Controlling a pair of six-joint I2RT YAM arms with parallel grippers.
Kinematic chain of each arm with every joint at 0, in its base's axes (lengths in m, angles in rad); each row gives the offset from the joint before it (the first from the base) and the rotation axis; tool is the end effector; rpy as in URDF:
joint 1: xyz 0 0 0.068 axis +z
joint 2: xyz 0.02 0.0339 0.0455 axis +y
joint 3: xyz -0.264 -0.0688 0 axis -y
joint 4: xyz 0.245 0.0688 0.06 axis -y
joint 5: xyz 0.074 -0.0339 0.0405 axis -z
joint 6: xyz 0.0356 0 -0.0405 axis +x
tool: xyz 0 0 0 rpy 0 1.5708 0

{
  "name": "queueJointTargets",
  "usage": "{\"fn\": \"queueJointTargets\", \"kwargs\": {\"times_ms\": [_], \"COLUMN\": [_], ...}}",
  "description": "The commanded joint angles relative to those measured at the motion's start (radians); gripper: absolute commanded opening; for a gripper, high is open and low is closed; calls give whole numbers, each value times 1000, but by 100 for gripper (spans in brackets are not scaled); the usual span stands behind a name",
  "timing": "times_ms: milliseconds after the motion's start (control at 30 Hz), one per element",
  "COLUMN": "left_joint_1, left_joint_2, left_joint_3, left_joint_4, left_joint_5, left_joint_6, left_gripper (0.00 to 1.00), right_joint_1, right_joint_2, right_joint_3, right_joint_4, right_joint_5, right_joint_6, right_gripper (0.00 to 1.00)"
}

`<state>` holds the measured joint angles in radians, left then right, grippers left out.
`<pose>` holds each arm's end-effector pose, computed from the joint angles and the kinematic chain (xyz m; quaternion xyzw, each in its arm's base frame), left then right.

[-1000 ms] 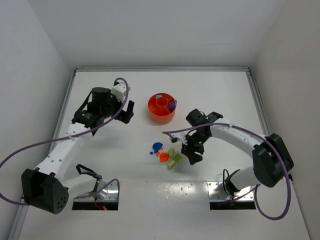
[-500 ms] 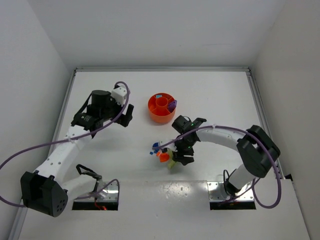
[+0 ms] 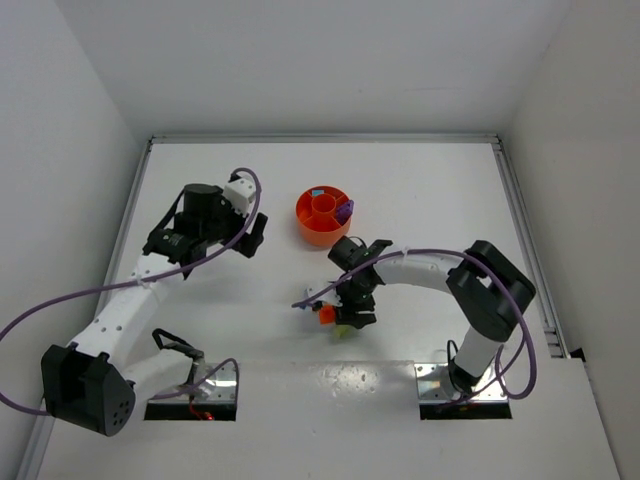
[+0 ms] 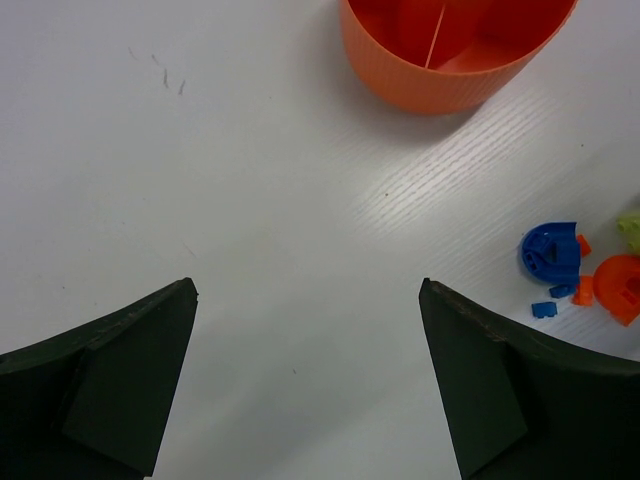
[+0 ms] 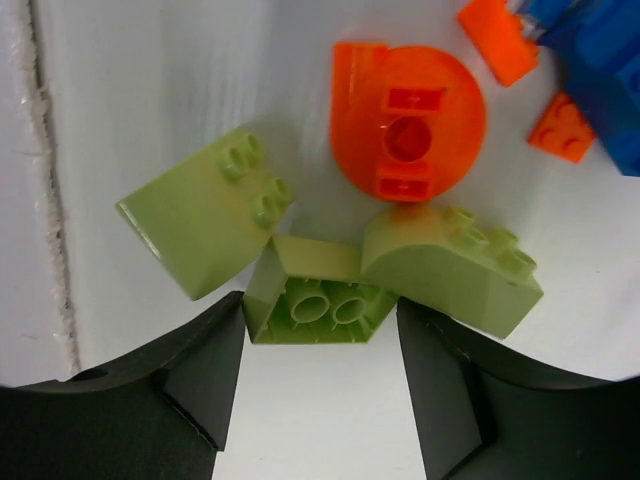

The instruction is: Sort the legos into containers by color

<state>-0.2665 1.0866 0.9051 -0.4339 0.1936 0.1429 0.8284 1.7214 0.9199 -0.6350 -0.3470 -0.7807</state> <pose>0.2277 -0.0693 0.2991 0.2232 0.8564 -0.1139 0.4514 0.1855 0.2201 0.1337 -0.7161 0.6731 0.1738 0.0620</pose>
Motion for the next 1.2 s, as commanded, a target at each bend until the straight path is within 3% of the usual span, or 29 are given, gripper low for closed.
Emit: {"fn": "queueJointTargets", "kwargs": {"times_ms": [0,133,567,1167], "left_joint_1": [10,10,10,10], "left_joint_2": [-36,-36,-45,-45], "left_joint_3": [-17,-17,-37,-46], "left_joint_4": [9,9,18,37], "left_joint_5": [-2,-2,-2,17], "left_joint_6": [9,9,9,9], "left_gripper": [100,100,100,100], "right_joint_1": [8,8,8,-20], "right_joint_2": [7,18,3,-224], "right_joint_3": [31,68,105,126], "right_joint_4": [50,38,-43,-103], "right_joint_5": [9,0,-50,-90], "right_joint_6": [20,49,87,237], "right_gripper": [63,63,25,12]}}
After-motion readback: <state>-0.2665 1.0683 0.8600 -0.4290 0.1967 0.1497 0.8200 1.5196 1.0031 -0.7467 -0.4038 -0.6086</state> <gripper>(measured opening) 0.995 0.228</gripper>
